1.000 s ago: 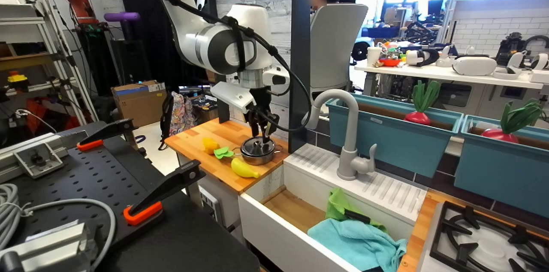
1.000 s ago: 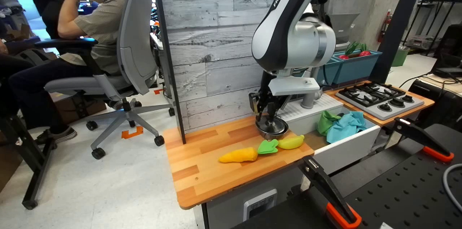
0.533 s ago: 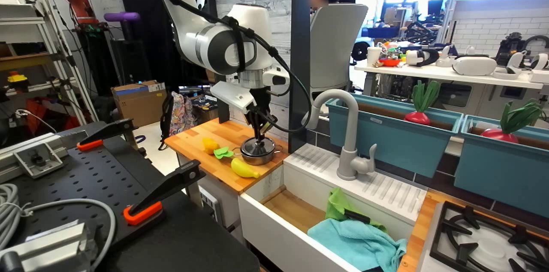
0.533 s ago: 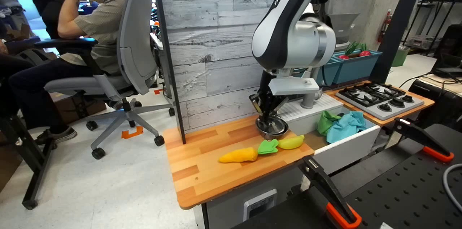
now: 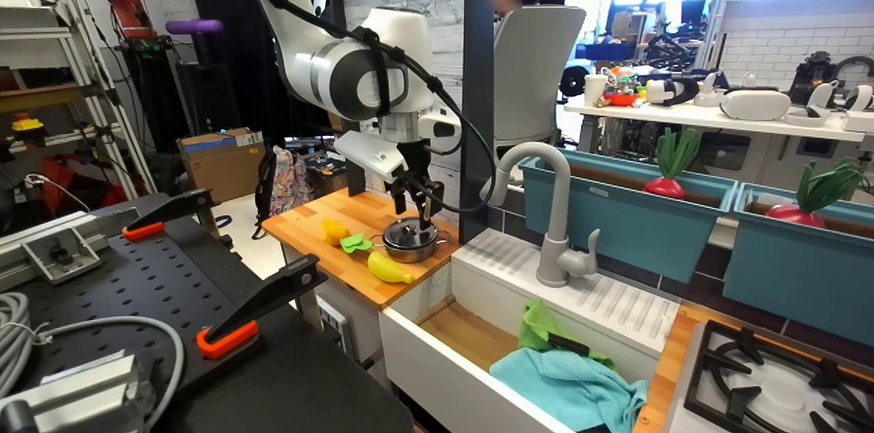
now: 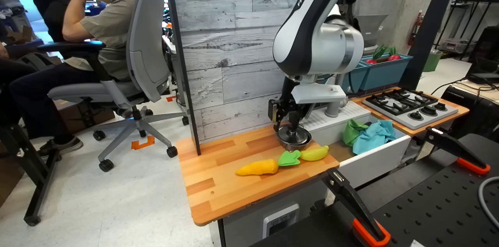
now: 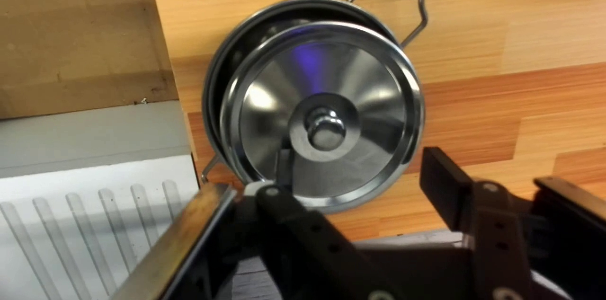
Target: Remove the silver lid from the silver pot and put it on the table
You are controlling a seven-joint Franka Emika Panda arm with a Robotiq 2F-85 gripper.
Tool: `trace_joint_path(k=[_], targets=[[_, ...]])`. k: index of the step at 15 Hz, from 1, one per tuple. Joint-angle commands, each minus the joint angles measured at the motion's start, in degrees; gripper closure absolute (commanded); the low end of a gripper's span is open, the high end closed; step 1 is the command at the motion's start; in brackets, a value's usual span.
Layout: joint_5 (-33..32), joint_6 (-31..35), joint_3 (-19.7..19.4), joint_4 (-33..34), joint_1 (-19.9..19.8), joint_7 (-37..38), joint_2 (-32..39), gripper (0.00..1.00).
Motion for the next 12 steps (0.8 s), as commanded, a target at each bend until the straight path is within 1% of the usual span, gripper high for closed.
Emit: trace_joint_path(k=[1, 3, 4, 5, 6, 8, 10, 12], targets=[[0.28, 0.38, 0.14, -1.53, -0.32, -0.76, -0.97, 0.01], [0.31, 0.15, 0.05, -1.67, -0.19, -0.57, -0.97, 0.0], [0.27, -0.05, 0.01, -1.53, -0.15, -0.57, -0.89, 0.26], [0.31, -0.09, 0.14, -1.55, -0.28, -0.67, -0.9, 0.25], [0.3, -0.09, 0.15, -1.55, -0.32, -0.72, -0.9, 0.28], [0.4, -0.12, 0.38, -1.55, -0.55, -0.84, -0.89, 0.42], [0.44, -0.1, 0.36, -1.63, -0.54, -0.76, -0.92, 0.59], [0.51, 0.18, 0.45, -1.81, -0.64, -0.78, -1.02, 0.73]])
